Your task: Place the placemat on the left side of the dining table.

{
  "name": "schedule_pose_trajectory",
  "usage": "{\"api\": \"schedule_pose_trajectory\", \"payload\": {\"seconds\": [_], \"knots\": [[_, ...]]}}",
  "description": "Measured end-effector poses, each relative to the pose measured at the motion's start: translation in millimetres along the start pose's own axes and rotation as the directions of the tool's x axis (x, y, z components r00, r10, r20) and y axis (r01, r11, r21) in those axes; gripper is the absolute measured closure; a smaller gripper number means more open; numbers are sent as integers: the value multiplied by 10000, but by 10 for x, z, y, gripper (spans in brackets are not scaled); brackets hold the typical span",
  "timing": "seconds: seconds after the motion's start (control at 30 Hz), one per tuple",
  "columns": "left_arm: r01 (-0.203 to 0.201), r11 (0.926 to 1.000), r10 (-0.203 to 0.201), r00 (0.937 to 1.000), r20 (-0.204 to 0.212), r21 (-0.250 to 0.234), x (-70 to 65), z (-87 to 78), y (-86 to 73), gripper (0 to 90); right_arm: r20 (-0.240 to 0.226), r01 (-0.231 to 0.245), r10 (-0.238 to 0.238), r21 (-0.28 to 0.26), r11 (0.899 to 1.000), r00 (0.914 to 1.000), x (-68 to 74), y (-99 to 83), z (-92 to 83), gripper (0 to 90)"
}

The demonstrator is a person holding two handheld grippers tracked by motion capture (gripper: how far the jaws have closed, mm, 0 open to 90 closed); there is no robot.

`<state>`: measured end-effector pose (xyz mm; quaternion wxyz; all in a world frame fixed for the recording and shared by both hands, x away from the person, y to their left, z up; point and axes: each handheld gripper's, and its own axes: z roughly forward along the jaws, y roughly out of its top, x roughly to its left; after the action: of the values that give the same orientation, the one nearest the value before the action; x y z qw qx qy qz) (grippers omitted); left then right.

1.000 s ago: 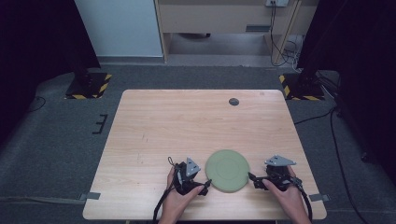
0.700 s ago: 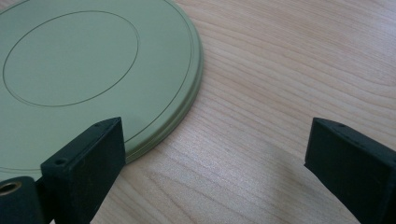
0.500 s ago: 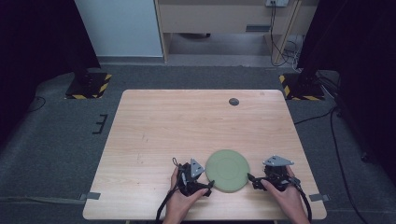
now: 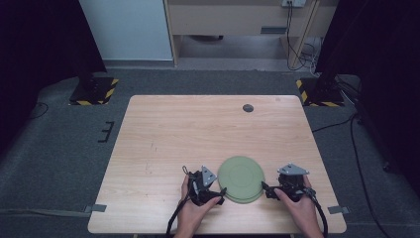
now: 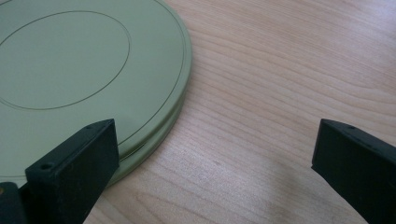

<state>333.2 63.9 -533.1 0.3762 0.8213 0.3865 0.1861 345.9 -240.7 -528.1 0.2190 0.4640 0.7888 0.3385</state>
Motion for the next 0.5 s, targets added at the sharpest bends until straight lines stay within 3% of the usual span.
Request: {"api": "schedule_pose_trajectory", "payload": {"seconds": [0.23, 0.5], "knots": [[-40, 10000, 42, 9998, 181, -89, -35, -18, -5, 55, -182, 32, -30, 157, 9999, 9998, 2, -12, -12, 46], [-141, 9998, 140, 9998, -109, -125, -54, -6, 8, 51, -72, 75, -75, 86, 9999, 9999, 17, -13, -2, 32]]}}
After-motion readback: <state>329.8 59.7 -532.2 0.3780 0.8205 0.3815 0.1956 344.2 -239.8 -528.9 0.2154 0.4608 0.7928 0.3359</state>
